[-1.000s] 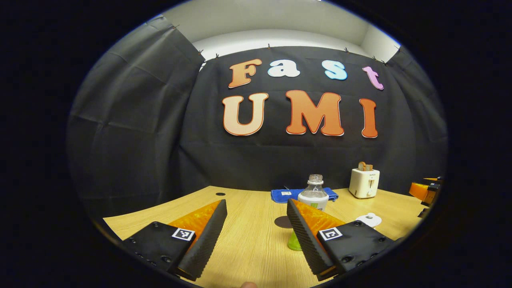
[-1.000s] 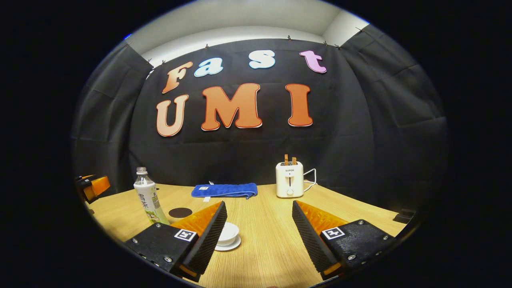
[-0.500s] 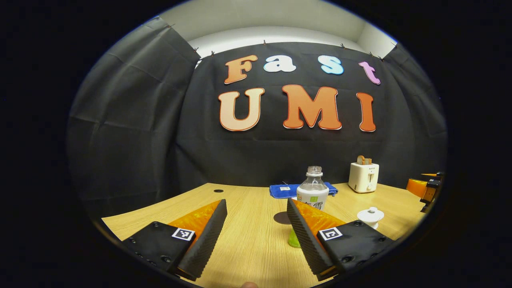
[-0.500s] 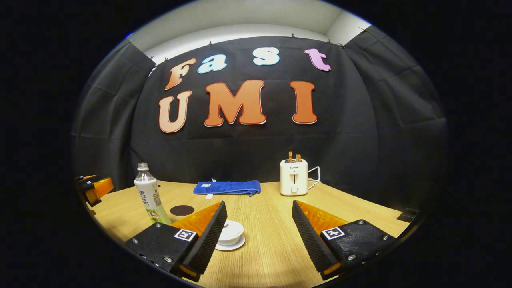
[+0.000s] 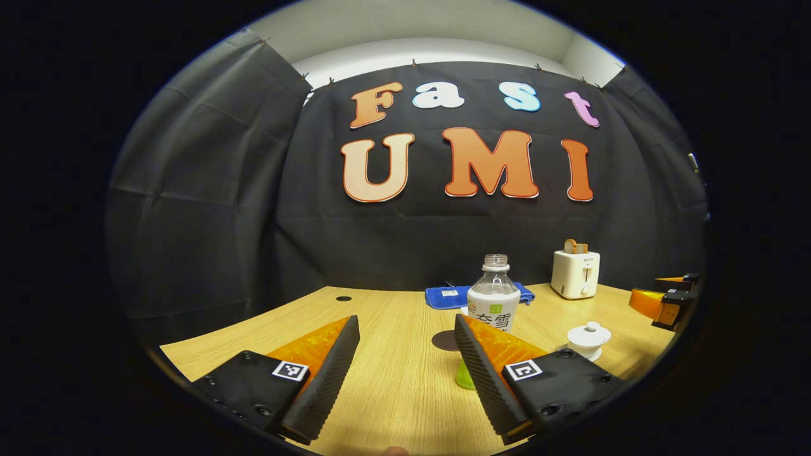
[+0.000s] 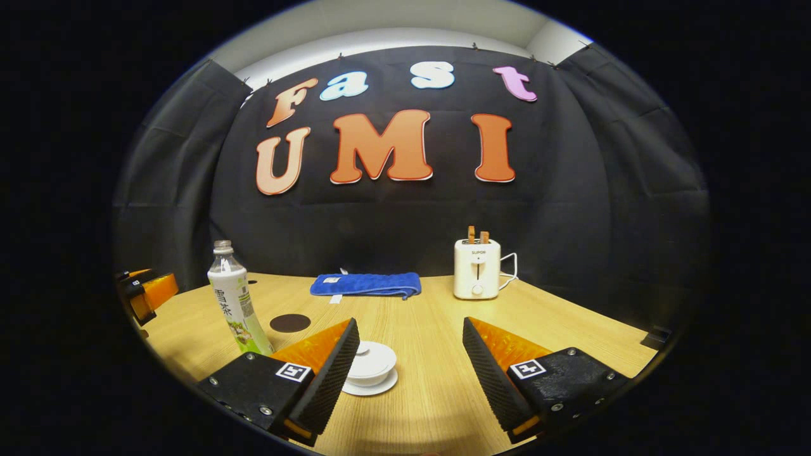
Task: Open the teacup lid with one hand, grasp the water bottle and pour water into the teacup with the other hand; after pouring, place the water bottle on the coaster and then close the teacup lid.
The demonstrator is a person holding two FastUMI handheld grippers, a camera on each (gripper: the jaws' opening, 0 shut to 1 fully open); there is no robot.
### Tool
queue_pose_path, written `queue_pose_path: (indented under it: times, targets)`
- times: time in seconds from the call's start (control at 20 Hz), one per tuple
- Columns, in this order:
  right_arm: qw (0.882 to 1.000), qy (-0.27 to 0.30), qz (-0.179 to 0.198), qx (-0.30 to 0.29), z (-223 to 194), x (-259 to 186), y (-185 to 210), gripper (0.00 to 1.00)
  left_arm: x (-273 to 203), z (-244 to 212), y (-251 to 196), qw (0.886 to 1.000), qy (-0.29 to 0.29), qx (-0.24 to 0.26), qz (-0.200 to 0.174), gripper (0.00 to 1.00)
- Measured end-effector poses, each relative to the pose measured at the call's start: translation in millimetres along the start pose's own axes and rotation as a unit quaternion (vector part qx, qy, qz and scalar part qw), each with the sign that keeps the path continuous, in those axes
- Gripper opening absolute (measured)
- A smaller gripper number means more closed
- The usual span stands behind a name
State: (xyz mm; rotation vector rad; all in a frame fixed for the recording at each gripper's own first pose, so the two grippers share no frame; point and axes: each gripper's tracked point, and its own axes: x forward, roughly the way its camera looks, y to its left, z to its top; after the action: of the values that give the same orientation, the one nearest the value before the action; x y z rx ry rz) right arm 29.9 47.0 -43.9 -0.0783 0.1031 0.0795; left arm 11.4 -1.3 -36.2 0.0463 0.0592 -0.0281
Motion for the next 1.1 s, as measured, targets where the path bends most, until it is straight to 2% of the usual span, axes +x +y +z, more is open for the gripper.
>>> queue_pose_path:
  times: [0.2,0.55,0.65,0.85,1.1]
  targets:
    - [0.999,0.036,0.03,-0.021,-17,25,29,0.98,2,-1,1,1.0,0.001,0.01,0.004,0.96]
    - [0.995,0.088,0.044,-0.02,-38,46,46,0.98,8,-10,13,1.0,0.013,0.009,0.016,0.97]
    - [0.994,0.096,0.043,-0.016,-42,48,45,0.91,8,-13,17,1.0,0.015,0.006,0.018,0.97]
    - [0.993,0.104,0.05,-0.02,-45,52,51,0.69,10,-17,19,1.0,0.019,0.006,0.021,0.97]
    - [0.992,0.114,0.056,-0.023,-52,53,54,0.53,11,-19,21,1.0,0.021,0.005,0.022,0.97]
